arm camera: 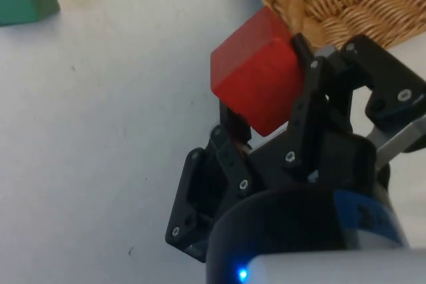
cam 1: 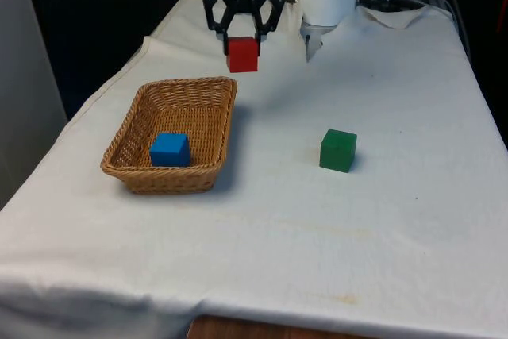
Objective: Pick up exactly two blocks and place them into the basket.
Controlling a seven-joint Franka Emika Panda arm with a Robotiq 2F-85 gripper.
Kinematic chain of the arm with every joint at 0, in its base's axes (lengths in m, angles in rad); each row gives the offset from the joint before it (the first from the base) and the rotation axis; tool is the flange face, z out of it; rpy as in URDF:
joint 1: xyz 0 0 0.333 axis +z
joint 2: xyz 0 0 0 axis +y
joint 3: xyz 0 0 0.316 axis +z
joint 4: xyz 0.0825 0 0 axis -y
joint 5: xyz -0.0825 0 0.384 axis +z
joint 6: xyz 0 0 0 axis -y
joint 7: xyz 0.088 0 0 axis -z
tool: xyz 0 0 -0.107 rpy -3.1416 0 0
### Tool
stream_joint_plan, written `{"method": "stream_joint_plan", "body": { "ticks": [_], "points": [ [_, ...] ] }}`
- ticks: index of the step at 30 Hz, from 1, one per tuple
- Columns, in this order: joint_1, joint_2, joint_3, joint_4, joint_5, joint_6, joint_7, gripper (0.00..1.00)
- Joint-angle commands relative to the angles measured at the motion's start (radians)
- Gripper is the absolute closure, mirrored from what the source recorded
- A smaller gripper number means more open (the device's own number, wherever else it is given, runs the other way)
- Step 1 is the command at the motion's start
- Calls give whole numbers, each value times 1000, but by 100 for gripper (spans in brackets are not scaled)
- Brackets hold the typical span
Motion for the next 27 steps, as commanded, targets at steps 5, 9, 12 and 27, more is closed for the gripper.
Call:
{"method": "stream_joint_plan", "body": {
  "ticks": [5, 9, 12, 27],
  "points": [
    [-2, 7, -19, 15, 1, -7, -2, 97],
    [-5, 11, -27, 26, 14, -17, -10, 97],
    [-7, 21, -36, 33, 19, -16, -4, 97],
    [-14, 107, -27, 78, 136, 5, -17, 97]
  ]
}}
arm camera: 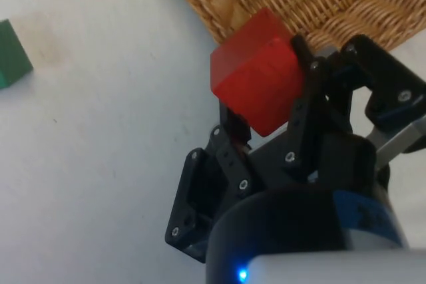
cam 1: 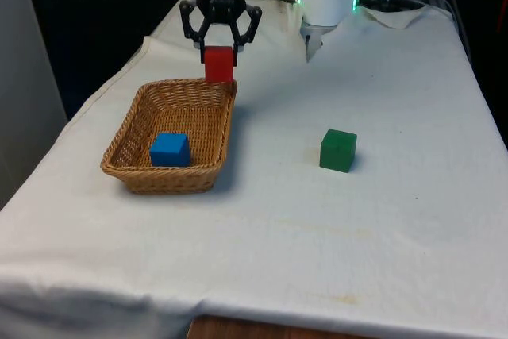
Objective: Pick up exactly two blocks and place them into the basket.
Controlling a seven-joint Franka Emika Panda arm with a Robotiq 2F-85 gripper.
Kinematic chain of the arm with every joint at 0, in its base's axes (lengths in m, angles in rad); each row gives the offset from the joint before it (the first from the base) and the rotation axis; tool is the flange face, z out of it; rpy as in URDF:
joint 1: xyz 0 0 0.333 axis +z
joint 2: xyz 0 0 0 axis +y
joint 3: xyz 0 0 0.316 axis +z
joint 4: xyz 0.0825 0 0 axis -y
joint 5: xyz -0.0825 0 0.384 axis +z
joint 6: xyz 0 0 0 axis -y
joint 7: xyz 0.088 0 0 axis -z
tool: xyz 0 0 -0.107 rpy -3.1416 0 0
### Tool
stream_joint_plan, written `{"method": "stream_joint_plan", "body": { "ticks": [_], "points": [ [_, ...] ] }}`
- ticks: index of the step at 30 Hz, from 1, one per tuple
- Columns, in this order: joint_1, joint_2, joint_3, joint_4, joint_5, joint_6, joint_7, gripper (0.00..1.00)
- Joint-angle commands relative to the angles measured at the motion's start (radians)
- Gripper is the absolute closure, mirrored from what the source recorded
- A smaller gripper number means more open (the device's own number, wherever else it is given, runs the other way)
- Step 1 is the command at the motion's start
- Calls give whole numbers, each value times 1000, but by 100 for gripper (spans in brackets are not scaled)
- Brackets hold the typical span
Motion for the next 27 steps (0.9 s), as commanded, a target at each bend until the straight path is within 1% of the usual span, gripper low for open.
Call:
{"method": "stream_joint_plan", "body": {
  "ticks": [1, 2, 3, 4, 6, 12, 13, 14, 15, 20, 21, 22, 27],
  "points": [
    [-8, 2, 17, 5, 39, 5, -19, 97],
    [-9, 10, 19, 10, 51, 6, -22, 97],
    [0, 19, 3, 11, 24, 3, -4, 97],
    [-9, 19, 21, 16, 62, 6, -25, 97],
    [-11, 47, 25, 38, 97, 5, -36, 97],
    [-11, 104, 27, 81, 167, 8, -53, 97],
    [0, 109, 13, 78, 144, 4, -38, 97],
    [-11, 104, 27, 81, 167, 8, -53, 97],
    [-11, 115, 25, 90, 178, 9, -52, 97],
    [-12, 141, 19, 106, 199, 15, -46, 97],
    [-5, 143, 9, 106, 188, 5, -39, 97],
    [-13, 151, 17, 109, 205, 20, -42, 97],
    [-10, 180, 13, 108, 200, 62, -11, 97]
  ]
}}
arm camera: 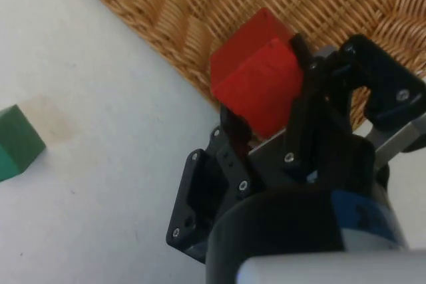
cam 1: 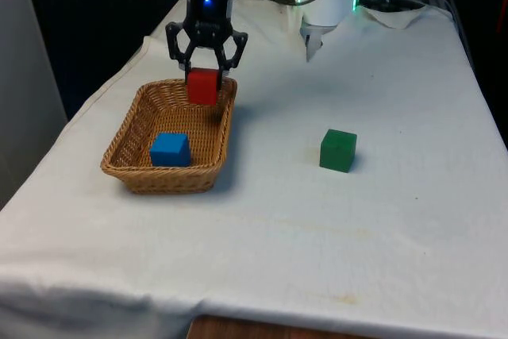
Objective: Pick up exactly two blocks and place them into the basket.
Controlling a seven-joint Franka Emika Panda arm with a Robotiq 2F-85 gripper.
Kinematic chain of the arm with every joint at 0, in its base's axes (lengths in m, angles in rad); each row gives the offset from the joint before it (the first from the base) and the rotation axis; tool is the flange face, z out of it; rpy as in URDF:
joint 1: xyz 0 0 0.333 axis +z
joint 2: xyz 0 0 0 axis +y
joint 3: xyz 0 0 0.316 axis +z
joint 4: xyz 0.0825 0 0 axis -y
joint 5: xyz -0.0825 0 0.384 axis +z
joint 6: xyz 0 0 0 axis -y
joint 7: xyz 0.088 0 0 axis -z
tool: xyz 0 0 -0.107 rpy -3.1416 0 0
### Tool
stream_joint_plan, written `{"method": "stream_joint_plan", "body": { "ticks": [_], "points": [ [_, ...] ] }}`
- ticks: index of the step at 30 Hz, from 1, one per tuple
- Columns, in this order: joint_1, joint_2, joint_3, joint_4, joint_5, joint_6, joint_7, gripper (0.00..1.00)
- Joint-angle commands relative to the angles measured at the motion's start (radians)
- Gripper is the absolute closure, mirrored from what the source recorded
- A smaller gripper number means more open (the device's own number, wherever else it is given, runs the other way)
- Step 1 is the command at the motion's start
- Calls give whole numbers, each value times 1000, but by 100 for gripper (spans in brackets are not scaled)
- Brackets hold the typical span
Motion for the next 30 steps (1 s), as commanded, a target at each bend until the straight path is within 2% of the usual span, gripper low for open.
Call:
{"method": "stream_joint_plan", "body": {
  "ticks": [1, 2, 3, 7, 9, 10, 11, 14, 22, 27, 28, 30],
  "points": [
    [-3, 10, 4, 0, 8, 24, 5, 97],
    [0, 5, 0, 0, 0, 8, 5, 97],
    [-1, 20, 3, 0, 6, 39, 15, 97],
    [1, 42, 1, 0, 4, 71, 36, 97],
    [6, 60, -3, 3, -1, 95, 54, 97],
    [2, 51, 2, 0, 0, 85, 47, 97],
    [7, 65, -2, 4, -1, 102, 58, 97],
    [7, 79, -1, 8, -1, 113, 70, 97],
    [-1, 104, 13, 20, 6, 107, 82, 97],
    [-2, 115, 9, 32, 3, 97, 89, 97],
    [3, 116, 5, 28, 0, 101, 91, 97],
    [-2, 116, 7, 34, 2, 95, 90, 95]
  ]
}}
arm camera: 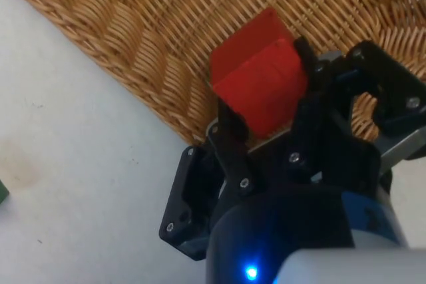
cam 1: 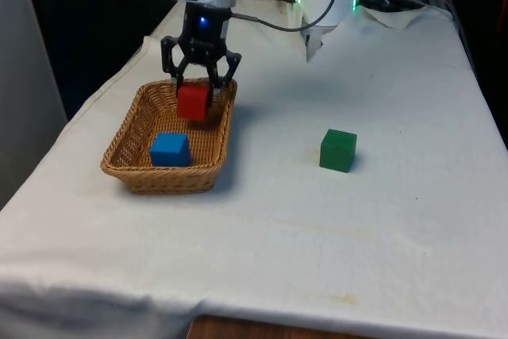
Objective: Pick up exactly two blocks and place them into the basket.
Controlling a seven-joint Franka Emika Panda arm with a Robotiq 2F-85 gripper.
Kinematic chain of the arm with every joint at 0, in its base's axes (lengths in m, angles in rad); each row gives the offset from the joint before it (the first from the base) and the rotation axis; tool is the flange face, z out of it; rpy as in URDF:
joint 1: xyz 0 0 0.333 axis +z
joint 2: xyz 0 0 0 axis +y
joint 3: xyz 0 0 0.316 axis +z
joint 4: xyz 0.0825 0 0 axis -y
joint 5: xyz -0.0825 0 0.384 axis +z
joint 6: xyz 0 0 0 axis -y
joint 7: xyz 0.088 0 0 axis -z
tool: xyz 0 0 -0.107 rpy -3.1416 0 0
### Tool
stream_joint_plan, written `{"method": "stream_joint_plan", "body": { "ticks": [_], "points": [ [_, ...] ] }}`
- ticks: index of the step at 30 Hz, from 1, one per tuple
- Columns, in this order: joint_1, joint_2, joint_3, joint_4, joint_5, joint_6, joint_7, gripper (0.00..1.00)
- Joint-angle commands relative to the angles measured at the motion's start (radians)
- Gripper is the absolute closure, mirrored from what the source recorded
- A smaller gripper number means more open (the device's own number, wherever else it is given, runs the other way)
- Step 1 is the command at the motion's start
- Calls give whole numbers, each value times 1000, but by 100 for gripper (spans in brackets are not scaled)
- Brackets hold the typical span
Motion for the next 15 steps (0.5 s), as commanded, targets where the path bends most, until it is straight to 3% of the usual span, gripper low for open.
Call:
{"method": "stream_joint_plan", "body": {
  "ticks": [1, 4, 6, 10, 15],
  "points": [
    [-4, -1, 2, 3, 2, -4, -1, 89],
    [-4, -1, 1, 4, 1, -5, -1, 61],
    [-1, 0, -1, 2, 0, -1, 0, 37],
    [-4, -1, 0, 4, 1, -6, -1, 2],
    [-1, 0, -2, 2, 0, -1, 0, 0]
  ]
}}
